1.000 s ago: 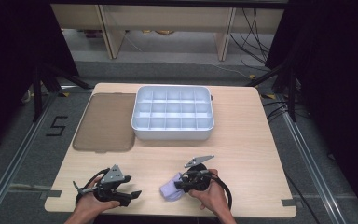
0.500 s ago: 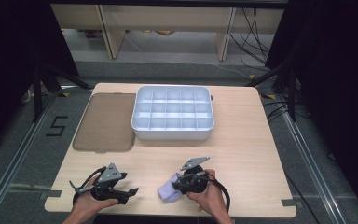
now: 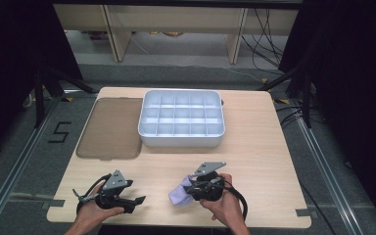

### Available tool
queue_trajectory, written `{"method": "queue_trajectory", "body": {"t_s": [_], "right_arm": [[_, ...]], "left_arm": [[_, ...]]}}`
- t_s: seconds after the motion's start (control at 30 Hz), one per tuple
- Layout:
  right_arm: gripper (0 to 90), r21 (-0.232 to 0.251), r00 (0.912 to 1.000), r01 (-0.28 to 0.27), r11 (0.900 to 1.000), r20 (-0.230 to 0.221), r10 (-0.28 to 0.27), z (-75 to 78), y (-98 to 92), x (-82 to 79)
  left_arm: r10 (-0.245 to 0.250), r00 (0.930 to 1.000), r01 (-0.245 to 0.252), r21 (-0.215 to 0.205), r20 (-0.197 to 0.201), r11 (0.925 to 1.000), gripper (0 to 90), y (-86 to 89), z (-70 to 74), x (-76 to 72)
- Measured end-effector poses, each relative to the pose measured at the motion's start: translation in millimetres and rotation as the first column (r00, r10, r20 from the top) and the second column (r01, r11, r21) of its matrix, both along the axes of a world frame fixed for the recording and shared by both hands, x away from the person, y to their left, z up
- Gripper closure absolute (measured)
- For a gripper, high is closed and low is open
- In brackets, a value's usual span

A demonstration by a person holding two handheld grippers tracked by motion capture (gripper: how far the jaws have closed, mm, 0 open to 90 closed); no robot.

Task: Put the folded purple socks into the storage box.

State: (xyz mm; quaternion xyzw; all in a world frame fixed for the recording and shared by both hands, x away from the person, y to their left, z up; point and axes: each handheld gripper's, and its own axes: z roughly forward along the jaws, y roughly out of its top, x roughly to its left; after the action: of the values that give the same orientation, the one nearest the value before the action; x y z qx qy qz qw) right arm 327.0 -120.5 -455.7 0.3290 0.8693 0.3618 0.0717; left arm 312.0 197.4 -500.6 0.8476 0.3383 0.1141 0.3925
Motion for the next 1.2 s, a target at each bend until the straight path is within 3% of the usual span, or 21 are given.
{"method": "queue_trajectory", "body": {"t_s": [0.03,0.07,0.23,0.3,0.33,0.4,0.43,0.53,0.57,0.7,0.73,0.83,0.87,1.03,1.07,1.17,1.2], "right_arm": [[73.0,0.005,0.9998,-0.011,1.000,0.017,0.011,2.1,-1.6,0.7],[73.0,-0.007,0.9999,0.012,1.000,0.006,-0.012,6.4,-4.0,-0.4],[73.0,-0.020,0.9993,0.015,1.000,0.035,-0.015,16.2,-13.6,3.5],[73.0,-0.038,0.9987,-0.002,0.999,0.051,0.004,18.5,-15.1,6.6],[72.9,-0.034,0.9984,0.004,0.999,0.057,-0.002,19.1,-14.3,7.6],[72.9,-0.054,0.9986,0.003,0.999,0.052,0.000,23.2,-14.1,11.1],[72.9,-0.060,0.9983,0.003,0.998,0.058,0.001,24.6,-13.9,13.5],[72.9,-0.072,0.9979,0.018,0.997,0.063,-0.013,28.2,-13.7,19.1],[72.9,-0.082,0.9982,0.020,0.996,0.058,-0.016,30.4,-14.6,21.6],[72.9,-0.093,0.9985,0.023,0.995,0.052,-0.018,35.5,-18.3,30.2],[72.9,-0.097,0.9982,0.027,0.995,0.056,-0.022,37.0,-19.5,32.5],[72.9,-0.096,0.9979,0.042,0.994,0.054,-0.037,43.0,-23.1,37.7],[72.9,-0.106,0.9978,0.040,0.994,0.056,-0.035,44.9,-24.6,39.7],[72.9,-0.113,0.9961,0.072,0.991,0.059,-0.065,50.7,-29.8,45.3],[72.9,-0.116,0.9965,0.082,0.990,0.024,-0.080,52.8,-30.9,44.8],[72.9,-0.106,0.9944,0.103,0.989,0.036,-0.099,52.9,-33.0,48.1],[72.9,-0.116,0.9942,0.107,0.987,0.021,-0.106,54.8,-34.3,49.0]], "left_arm": [[0.003,1.0000,-0.003,-0.024,-0.003,0.9997,24.3,-0.6,-0.8,-0.7],[0.004,1.0000,-0.004,0.003,0.000,1.0000,24.3,1.0,-0.3,0.1],[0.021,0.9997,-0.021,-0.030,-0.011,0.9993,24.0,2.5,-0.9,1.0],[0.018,0.9998,-0.018,-0.018,-0.011,0.9997,23.2,3.0,-0.8,2.0],[0.018,0.9998,-0.018,-0.030,-0.011,0.9994,23.0,1.9,-1.1,1.5],[0.018,0.9998,-0.018,-0.011,-0.009,0.9998,22.8,1.9,-1.0,1.6],[0.016,0.9998,-0.017,-0.030,-0.015,0.9994,22.7,1.1,-1.4,1.2],[0.008,0.9998,-0.008,-0.017,-0.020,0.9998,22.4,1.7,-1.1,1.6],[0.017,0.9995,-0.018,-0.031,-0.026,0.9994,22.4,0.8,-2.1,1.2],[0.013,0.9996,-0.014,-0.012,-0.026,0.9998,22.4,1.3,-2.3,1.8],[-0.007,0.9997,0.007,-0.005,-0.021,1.0000,22.4,1.8,-1.9,2.4],[0.004,0.9997,-0.004,-0.013,-0.023,0.9999,22.4,0.3,-2.7,1.6],[-0.001,0.9999,0.001,0.007,-0.017,1.0000,22.4,1.4,-2.2,2.2],[-0.007,0.9997,0.006,-0.009,-0.023,0.9999,22.4,1.4,-2.1,1.9],[-0.004,0.9998,0.004,-0.008,-0.021,1.0000,22.4,1.4,-2.0,2.0],[-0.004,0.9998,0.003,-0.013,-0.021,0.9999,22.2,1.7,-1.6,1.9],[-0.001,0.9998,0.001,-0.014,-0.022,0.9999,22.2,1.7,-1.7,1.9]]}}
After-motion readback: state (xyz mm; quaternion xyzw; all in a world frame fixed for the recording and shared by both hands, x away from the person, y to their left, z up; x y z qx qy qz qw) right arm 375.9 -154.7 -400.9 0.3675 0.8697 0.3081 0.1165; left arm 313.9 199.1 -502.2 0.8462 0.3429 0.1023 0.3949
